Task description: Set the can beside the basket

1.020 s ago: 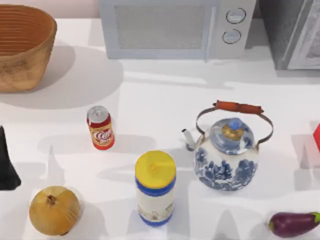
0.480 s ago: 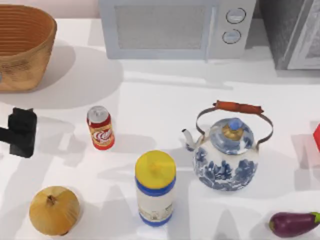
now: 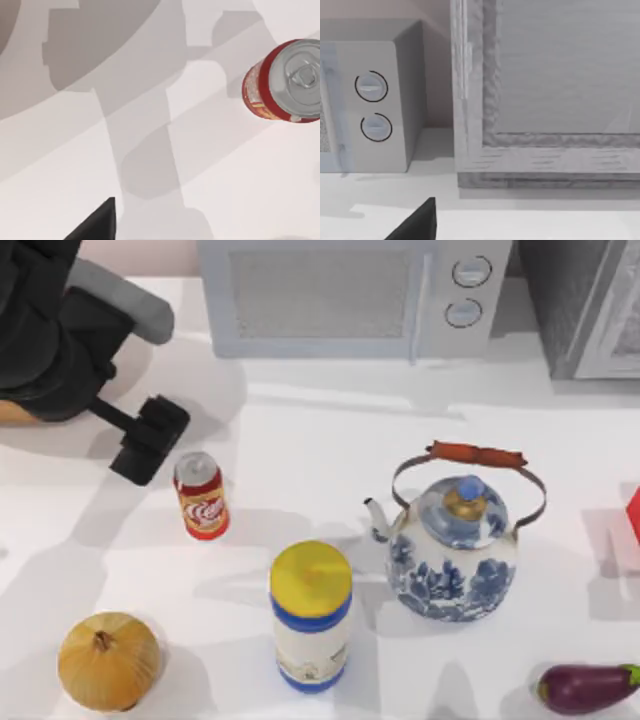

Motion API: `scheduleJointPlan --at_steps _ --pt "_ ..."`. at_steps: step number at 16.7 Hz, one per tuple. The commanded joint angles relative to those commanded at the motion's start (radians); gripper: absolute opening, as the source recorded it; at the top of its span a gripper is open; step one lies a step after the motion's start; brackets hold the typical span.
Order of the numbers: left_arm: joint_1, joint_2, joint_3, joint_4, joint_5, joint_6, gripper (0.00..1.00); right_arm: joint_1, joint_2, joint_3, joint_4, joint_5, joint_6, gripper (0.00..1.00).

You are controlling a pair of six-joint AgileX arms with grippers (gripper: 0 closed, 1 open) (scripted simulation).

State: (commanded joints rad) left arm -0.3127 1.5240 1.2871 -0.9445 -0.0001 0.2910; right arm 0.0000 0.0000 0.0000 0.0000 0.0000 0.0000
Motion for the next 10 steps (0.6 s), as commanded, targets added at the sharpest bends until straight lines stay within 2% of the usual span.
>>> scheduleJointPlan --at_steps 5,10 --pt "-0.072 0.351 0.303 -0.215 0.001 0.067 1.0 0.0 0.0 0.0 0.0 0.0 0.0 1.0" --pt "-0.107 0.517 0.452 -0.318 0.001 0.099 1.0 0.0 0.0 0.0 0.0 0.0 0.0 1.0"
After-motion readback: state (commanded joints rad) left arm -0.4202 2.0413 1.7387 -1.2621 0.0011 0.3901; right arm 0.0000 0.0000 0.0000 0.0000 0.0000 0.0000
